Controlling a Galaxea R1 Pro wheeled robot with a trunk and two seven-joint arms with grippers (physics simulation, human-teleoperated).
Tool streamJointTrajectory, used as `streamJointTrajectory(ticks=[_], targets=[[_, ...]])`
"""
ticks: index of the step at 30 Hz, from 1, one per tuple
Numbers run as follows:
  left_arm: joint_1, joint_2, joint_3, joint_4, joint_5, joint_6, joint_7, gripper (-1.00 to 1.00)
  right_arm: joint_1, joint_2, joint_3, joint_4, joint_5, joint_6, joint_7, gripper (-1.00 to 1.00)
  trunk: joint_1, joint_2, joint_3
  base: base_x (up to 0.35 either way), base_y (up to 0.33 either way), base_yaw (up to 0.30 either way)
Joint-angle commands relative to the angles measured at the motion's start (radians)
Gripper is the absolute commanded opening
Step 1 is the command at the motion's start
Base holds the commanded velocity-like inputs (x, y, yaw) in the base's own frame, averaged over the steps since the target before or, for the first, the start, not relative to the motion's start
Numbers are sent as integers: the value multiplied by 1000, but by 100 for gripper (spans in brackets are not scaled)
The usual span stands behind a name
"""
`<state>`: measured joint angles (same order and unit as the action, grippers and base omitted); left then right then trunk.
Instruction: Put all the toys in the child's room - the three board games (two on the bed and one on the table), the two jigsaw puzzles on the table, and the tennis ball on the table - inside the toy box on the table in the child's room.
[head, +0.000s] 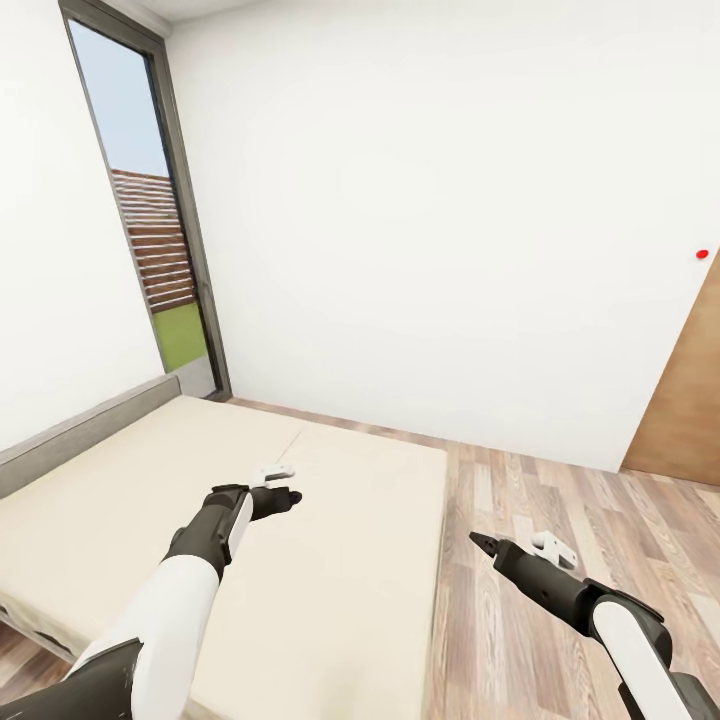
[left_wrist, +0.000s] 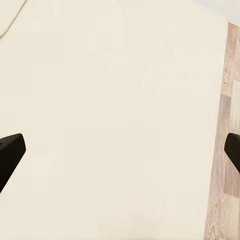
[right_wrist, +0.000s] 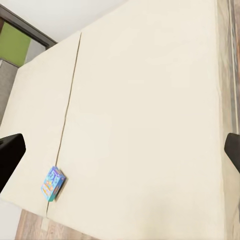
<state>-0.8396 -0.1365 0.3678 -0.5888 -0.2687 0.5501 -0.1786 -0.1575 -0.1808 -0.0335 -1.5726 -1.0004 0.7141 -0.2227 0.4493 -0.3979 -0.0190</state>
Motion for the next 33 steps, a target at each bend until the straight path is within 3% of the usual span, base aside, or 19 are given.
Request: streamJointTrajectory(ticks=[1,25,33], targets=[[-1,-2,8,-2,-11,4,-9,100,-1,0,0,-1,-10,3,-9,100,1,-2,-2,4,3,0],[-1,-2,8,-2,-11,4,-9,100,-1,0,0,-1,-11,4,-9,100,1,-2,-2,14,12,-1],[-1,-1,8,-2,-11,4,-9,100,-1,0,0,-1,-11,4,-9,100,1,-2,-2,105,69,-112]])
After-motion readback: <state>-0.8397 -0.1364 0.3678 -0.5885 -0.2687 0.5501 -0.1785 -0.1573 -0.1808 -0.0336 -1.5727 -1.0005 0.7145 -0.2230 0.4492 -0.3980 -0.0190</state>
